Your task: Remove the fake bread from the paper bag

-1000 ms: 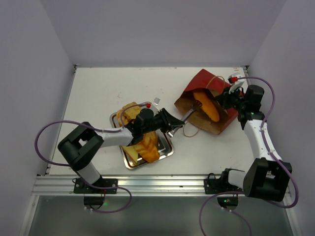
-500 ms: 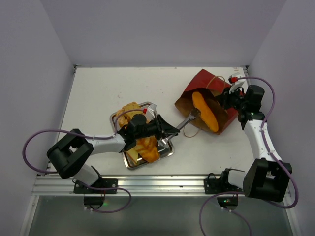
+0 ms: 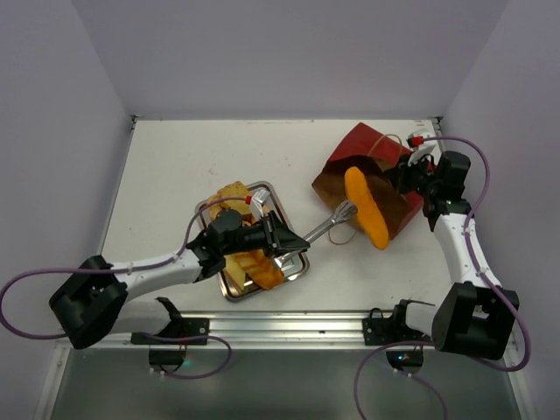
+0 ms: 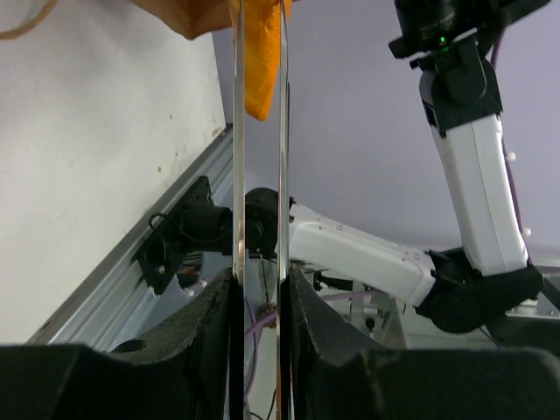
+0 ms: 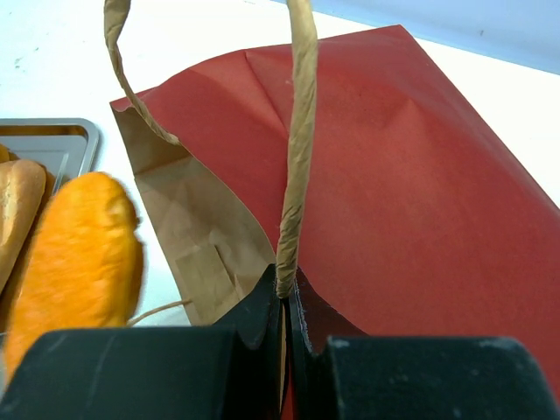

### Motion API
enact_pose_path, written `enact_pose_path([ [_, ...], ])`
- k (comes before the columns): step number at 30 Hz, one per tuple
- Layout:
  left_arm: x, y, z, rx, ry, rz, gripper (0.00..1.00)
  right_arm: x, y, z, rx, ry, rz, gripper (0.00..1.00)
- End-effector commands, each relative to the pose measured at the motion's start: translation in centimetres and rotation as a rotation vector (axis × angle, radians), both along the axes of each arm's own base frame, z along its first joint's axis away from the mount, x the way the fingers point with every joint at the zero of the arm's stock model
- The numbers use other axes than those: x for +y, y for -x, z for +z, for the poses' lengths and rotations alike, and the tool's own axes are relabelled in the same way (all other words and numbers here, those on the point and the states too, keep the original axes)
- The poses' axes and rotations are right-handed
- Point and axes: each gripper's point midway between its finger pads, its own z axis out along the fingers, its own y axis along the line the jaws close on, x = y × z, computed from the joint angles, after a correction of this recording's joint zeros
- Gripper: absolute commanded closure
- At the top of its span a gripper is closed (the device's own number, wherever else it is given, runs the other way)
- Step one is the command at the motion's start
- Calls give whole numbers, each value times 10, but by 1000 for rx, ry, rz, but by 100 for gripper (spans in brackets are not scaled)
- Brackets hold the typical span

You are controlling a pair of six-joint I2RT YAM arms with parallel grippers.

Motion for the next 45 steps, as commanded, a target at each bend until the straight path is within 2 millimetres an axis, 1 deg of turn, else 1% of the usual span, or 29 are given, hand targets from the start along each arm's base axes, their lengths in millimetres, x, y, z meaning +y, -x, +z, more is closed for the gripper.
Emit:
enact_pose_path([
  [1,15,19,17,-67,20,-47,100,-6,-2,9,-44,14,-23,100],
  [2,21,23,25,-88,33,-46,100,-5,-3,10,-47,15,-23,100],
  [3,24,26,25,-86,27,-42,100,-5,-2,10,-47,15,-22,100],
  [4,28,30,18,-67,2,-42,100,-6,-2,10,-47,15,-23,100],
  [5,34,33,27,-85,16,-33,100,-5,-2,10,-47,15,-22,100],
  [6,38,35,23,-68,-6,-29,100,-5,-2,9,-46,14,-20,100],
  [8,44,38,24,-73,-21,-13,100,-5,-2,10,-49,15,-22,100],
  [10,54,45,27,-72,-35,-2,100,-5,-2,11,-50,15,-22,100],
  [11,60,47,36,-92,-21,14,100,-4,-2,11,-52,15,-19,100],
  [12,64,49,28,-68,-53,21,100,-5,-2,11,-51,14,-21,100],
  [13,67,51,27,-69,-65,25,100,-5,-2,12,-53,14,-21,100],
  [14,72,52,32,-85,-62,41,100,-5,-1,12,-53,13,-20,100],
  [15,77,55,22,-53,-109,44,100,-5,-1,13,-55,12,-20,100],
  [16,81,57,17,-55,-139,45,100,-4,-1,13,-56,12,-17,100],
  [17,85,56,22,-70,-146,59,100,-4,-1,13,-56,11,-17,100],
  [18,89,59,14,-51,-188,61,100,-4,-1,15,-60,12,-19,100],
  [21,99,59,10,-65,-267,76,100,-4,0,16,-63,10,-16,100],
  [26,109,55,10,-86,-352,102,100,-3,1,17,-69,11,-15,100],
  [27,111,55,7,-83,-374,103,100,-2,1,19,-72,10,-9,100],
  [28,112,54,13,-92,-376,107,100,-2,2,19,-72,10,-9,100],
  [29,114,54,10,-86,-398,111,100,-1,2,19,-72,7,-7,100],
  [31,115,52,14,-89,-410,117,100,-1,2,19,-73,6,-6,100],
  [38,127,58,9,-55,-482,124,100,0,2,20,-73,1,0,100],
  [43,131,56,9,-54,-530,128,100,2,3,21,-75,-3,7,100],
  [45,131,55,12,-64,-543,122,100,2,3,20,-73,-5,10,100],
])
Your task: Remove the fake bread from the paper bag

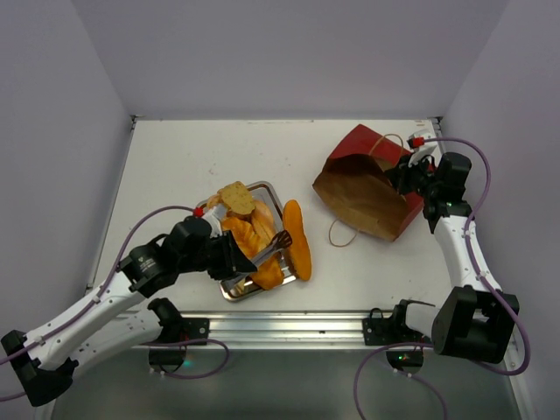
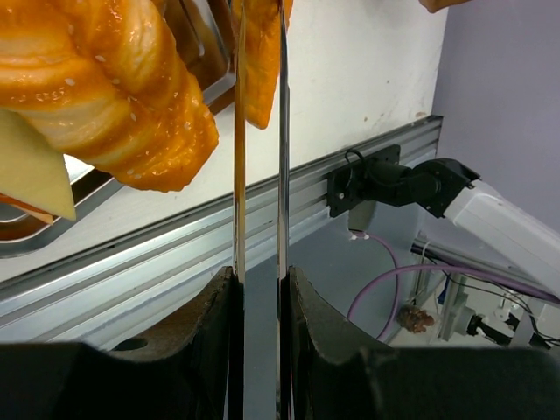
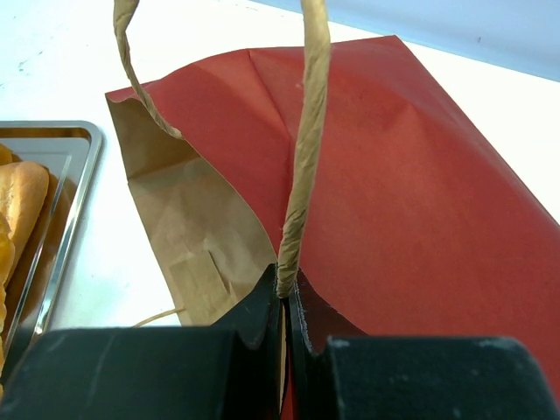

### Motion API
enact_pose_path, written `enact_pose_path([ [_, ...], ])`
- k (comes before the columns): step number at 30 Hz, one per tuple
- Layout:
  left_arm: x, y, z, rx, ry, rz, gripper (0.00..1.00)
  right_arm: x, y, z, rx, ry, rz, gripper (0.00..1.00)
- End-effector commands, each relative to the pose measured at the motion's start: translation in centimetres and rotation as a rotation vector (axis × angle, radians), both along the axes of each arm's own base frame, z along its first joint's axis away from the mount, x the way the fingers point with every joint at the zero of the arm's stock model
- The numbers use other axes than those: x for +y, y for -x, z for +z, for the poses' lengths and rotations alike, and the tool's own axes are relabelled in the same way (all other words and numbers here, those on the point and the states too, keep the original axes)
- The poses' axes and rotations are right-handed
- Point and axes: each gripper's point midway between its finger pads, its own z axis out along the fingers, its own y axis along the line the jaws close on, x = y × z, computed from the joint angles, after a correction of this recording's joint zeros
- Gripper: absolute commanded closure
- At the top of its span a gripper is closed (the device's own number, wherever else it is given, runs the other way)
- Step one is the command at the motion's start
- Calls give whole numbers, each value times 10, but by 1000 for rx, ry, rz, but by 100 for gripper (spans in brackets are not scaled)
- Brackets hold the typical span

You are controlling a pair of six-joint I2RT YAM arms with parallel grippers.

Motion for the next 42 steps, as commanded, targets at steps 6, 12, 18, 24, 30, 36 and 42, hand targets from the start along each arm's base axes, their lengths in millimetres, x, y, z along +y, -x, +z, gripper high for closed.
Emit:
enact_pose_path([
  [6,-3,-12,30,-69,-38,-29,100,3,1,18,-60,-8,16,100],
  [12,0,-13,29,-52,-86,-31,100,3,2,18,-59,-12,22,100],
  [18,1,-11,23,-28,-97,-32,100,4,2,19,-60,-15,27,100],
  [24,0,-13,17,-18,-110,-31,100,6,3,19,-59,-18,32,100],
  [30,1,-15,14,-2,-140,-30,100,7,4,21,-65,-20,36,100],
  [36,3,-17,12,11,-164,-18,94,6,3,21,-64,-20,36,100],
  [42,3,-19,14,12,-167,-17,89,7,4,22,-67,-20,38,100],
])
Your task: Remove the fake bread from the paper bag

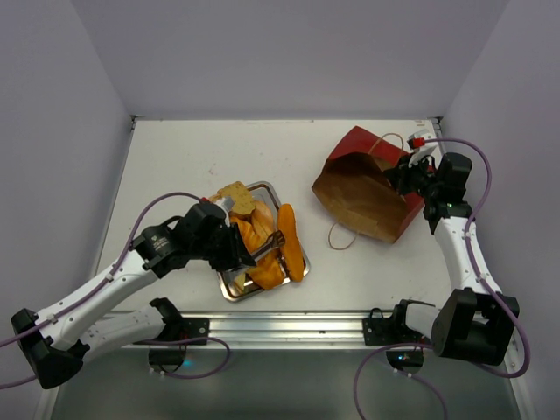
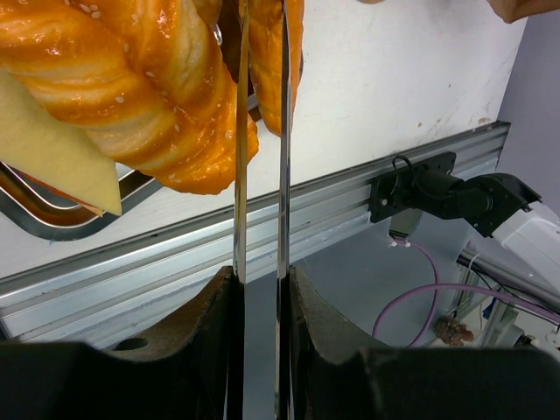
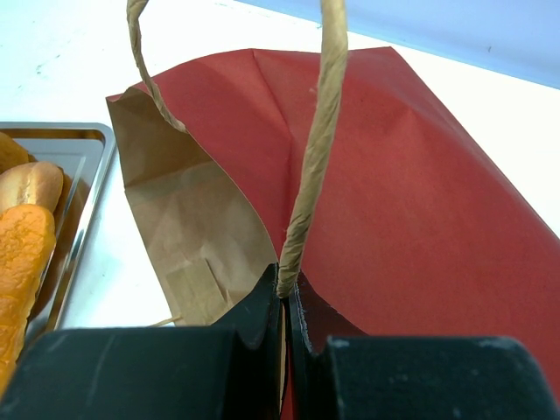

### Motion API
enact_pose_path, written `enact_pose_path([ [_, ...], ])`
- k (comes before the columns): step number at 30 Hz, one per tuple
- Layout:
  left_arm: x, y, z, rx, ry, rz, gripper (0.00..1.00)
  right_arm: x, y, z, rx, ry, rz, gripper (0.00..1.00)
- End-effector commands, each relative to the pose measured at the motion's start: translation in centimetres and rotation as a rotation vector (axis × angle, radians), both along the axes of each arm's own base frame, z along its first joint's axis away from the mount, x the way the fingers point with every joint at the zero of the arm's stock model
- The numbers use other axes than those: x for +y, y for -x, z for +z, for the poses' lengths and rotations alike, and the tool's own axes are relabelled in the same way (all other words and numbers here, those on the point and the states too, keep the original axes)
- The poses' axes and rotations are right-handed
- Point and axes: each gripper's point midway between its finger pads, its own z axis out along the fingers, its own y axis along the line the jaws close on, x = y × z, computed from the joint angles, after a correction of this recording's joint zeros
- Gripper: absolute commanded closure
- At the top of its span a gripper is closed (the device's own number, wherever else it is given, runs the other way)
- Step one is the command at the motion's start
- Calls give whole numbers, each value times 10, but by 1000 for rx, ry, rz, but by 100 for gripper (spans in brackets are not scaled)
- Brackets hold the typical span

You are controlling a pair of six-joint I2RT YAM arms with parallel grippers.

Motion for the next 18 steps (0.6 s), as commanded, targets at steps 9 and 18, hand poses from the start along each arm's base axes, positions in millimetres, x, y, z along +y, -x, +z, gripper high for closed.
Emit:
enact_pose_path([
  [9,4,-2,17,-39,19,8,80,2,1,17,-56,-9,16,100],
  [18,3,-3,18,-39,27,12,72,2,1,17,-56,-10,14,100],
])
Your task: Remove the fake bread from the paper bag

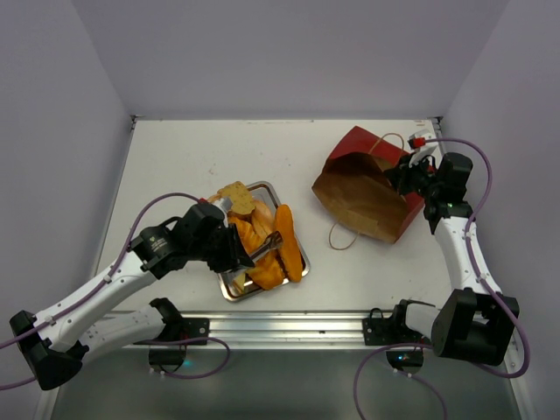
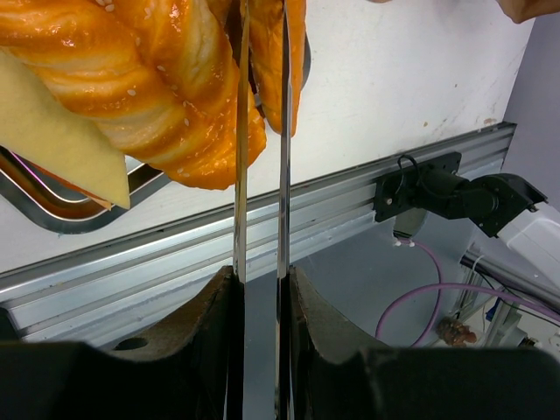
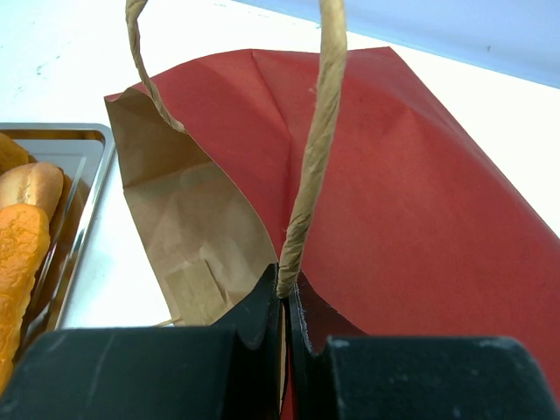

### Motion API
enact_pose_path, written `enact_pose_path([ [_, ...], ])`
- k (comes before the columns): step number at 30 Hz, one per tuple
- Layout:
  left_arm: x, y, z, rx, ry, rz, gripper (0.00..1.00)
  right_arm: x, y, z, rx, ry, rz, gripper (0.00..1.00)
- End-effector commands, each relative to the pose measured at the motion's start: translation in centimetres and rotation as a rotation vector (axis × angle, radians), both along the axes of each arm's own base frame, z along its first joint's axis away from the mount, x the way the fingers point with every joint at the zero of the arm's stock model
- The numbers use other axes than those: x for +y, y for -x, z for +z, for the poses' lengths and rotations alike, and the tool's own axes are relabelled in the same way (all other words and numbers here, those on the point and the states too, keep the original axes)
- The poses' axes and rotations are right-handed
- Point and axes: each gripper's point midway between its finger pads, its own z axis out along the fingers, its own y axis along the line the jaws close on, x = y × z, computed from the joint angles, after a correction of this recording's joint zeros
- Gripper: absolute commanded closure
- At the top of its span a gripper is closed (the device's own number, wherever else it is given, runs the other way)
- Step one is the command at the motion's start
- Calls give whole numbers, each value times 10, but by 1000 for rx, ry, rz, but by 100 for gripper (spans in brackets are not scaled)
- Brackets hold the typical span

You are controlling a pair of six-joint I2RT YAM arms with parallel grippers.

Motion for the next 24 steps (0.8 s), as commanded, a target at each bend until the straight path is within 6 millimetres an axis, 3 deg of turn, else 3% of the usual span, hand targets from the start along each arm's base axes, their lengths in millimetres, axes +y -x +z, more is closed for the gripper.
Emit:
enact_pose_path([
  [1,-2,-6,19,-45,41,5,72,2,1,18,-58,-7,14,100],
  [24,-3,-6,22,-45,53,15,61,2,2,19,-63,-6,14,100],
])
